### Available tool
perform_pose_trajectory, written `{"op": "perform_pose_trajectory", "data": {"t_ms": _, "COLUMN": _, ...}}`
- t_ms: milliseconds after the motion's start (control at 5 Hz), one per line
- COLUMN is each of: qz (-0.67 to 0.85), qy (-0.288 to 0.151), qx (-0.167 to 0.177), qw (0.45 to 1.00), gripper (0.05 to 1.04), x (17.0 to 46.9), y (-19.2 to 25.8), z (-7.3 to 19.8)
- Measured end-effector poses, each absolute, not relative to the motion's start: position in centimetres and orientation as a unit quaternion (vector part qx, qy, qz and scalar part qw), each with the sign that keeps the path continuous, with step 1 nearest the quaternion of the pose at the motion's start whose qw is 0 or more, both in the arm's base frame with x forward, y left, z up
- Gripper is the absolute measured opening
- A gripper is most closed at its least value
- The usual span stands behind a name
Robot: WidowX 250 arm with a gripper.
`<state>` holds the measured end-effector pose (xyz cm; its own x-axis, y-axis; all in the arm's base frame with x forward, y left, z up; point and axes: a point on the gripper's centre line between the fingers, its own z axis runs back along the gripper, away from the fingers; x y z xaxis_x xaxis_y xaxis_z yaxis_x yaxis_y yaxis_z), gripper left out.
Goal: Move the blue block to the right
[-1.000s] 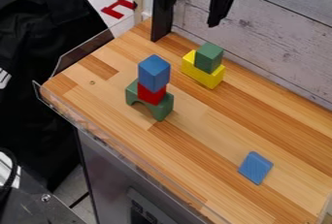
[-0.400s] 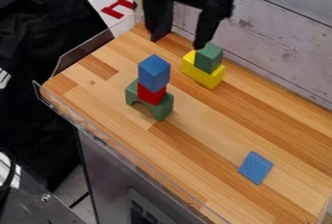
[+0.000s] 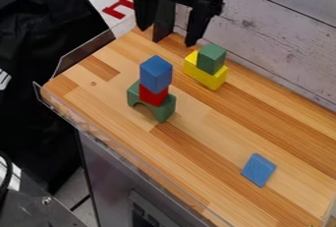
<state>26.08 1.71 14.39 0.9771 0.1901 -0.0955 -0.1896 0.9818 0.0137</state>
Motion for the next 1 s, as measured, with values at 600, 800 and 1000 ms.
{"op": "perform_pose_trajectory", "data": {"t_ms": 600, "qz": 0.105, "qy": 0.082, "qx": -0.043, "qw": 0.99, "gripper": 1.0, "x": 25.1, "y": 3.3, "z": 11.1}}
{"op": "perform_pose_trajectory", "data": {"t_ms": 800, "qz": 0.108, "qy": 0.102, "qx": -0.054, "qw": 0.987, "gripper": 1.0, "x": 24.7, "y": 3.5, "z": 10.3}}
{"op": "perform_pose_trajectory", "data": {"t_ms": 1000, "qz": 0.113, "qy": 0.11, "qx": -0.063, "qw": 0.986, "gripper": 1.0, "x": 24.5, "y": 3.6, "z": 10.1}}
